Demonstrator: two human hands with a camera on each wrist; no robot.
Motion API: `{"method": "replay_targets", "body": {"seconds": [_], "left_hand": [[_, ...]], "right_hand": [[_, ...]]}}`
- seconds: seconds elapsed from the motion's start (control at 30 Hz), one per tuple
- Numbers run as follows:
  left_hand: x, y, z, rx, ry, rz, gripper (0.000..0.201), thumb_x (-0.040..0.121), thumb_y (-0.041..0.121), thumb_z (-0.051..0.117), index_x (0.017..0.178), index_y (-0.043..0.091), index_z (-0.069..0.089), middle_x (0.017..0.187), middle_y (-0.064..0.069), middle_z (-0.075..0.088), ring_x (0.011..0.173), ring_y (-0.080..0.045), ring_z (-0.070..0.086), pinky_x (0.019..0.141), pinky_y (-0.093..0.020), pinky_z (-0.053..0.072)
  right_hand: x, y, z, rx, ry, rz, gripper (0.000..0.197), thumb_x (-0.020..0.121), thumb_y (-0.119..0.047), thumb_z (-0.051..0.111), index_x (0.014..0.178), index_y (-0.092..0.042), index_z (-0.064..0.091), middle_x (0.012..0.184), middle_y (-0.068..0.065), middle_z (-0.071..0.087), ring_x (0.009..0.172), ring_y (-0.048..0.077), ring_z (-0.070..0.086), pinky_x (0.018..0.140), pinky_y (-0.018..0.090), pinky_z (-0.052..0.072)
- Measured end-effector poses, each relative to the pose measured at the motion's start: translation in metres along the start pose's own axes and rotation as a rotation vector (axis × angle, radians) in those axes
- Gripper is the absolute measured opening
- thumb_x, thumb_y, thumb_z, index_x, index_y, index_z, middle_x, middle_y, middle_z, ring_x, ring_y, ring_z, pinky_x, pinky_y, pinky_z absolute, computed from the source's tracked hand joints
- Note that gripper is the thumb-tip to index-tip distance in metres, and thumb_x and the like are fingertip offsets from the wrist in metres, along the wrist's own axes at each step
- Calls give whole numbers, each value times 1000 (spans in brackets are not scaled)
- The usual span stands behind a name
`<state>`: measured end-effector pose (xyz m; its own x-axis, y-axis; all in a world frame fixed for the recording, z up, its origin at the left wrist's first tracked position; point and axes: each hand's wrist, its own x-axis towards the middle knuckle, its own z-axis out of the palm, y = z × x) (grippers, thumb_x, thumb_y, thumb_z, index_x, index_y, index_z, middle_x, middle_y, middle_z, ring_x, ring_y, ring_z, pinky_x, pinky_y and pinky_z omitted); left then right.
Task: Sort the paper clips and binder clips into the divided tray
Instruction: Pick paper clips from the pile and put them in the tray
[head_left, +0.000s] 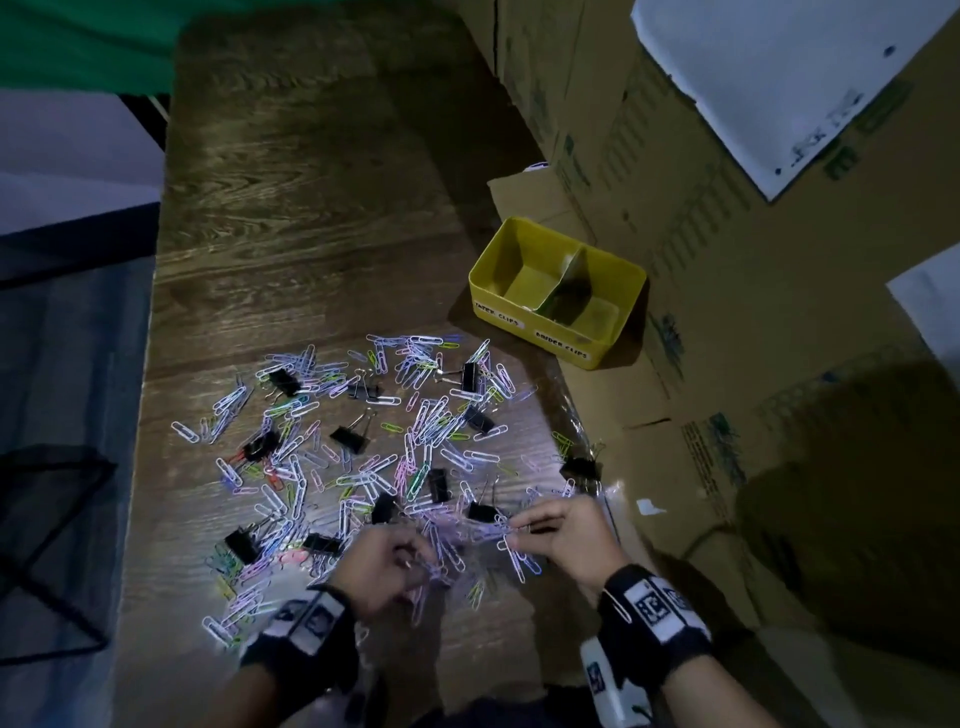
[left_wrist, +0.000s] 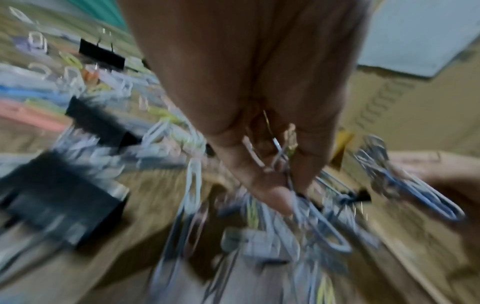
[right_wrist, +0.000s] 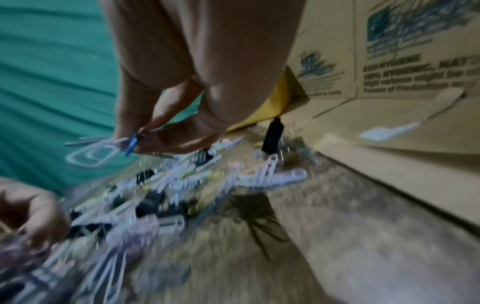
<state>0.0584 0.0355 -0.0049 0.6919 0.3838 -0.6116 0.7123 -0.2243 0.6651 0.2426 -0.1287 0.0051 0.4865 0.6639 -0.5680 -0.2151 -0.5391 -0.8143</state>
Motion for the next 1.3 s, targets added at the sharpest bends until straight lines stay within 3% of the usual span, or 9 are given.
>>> {"method": "replay_targets", "body": {"seconds": [0.1,0.3,0.57,0.7,0.8,0.97,1.07,1.17,1.3], "left_hand": [[9,35,-44,-176,-83,9,16,71,-3,75,70,12,69,70,-7,70,57,-17,62,57,-30,53],[63,155,-125,-291,11,225,13,65,3,75,73,9,66,51,2,62,43,-4,52,44,-14,43],[201,243,-137,-149,198,353,11,76,-3,68,78,8,65,71,-10,68,54,-7,61,52,-20,51],[238,235,-111,196,85,326,28,85,4,58,88,28,74,87,4,72,85,-25,60,84,-28,45],[233,221,-98,481,67,378,26,88,11,55,112,13,65,108,-11,65,101,-29,58,84,-23,39],[191,174,-89,347,426,691,16,87,11,55,98,9,67,96,-8,58,83,-18,56,76,-21,41],[157,133,-70,414,354,534,24,88,32,57,107,17,63,104,-2,48,79,-12,54,70,-29,50],[143,93,-45,700,100,301,49,84,55,52,125,28,45,121,4,37,87,-16,59,67,-34,52],[141,64,-21,647,64,305,51,86,39,59,129,22,39,128,1,40,84,-15,60,68,-27,51]], "right_hand": [[1,-33,-18,150,30,-91,21,58,1,84,64,-18,76,73,-6,69,74,6,65,72,14,50],[12,-114,-53,339,108,-291,24,53,5,80,60,-18,75,72,-10,72,67,0,66,63,9,49],[68,-207,-88,366,166,-486,16,57,-2,77,65,-16,76,68,-9,71,66,2,64,69,14,53],[125,-223,-95,317,230,-400,22,72,13,69,77,-8,67,59,-14,68,60,-5,62,62,9,48],[164,-226,-97,181,328,-348,19,68,6,77,83,-2,70,70,-4,70,64,2,64,69,15,52],[219,-210,-75,-222,347,-280,15,70,-3,79,72,-12,68,71,1,64,61,3,60,71,22,55],[217,-205,-62,-572,231,-183,13,76,-15,77,85,-17,69,82,-2,63,73,12,60,67,20,48],[201,-198,-55,-789,155,-197,30,81,-24,71,111,-19,67,104,2,64,100,18,58,89,22,43],[170,-181,-38,-756,210,-478,21,85,-17,63,105,-19,70,118,6,62,113,20,55,99,23,35]]}}
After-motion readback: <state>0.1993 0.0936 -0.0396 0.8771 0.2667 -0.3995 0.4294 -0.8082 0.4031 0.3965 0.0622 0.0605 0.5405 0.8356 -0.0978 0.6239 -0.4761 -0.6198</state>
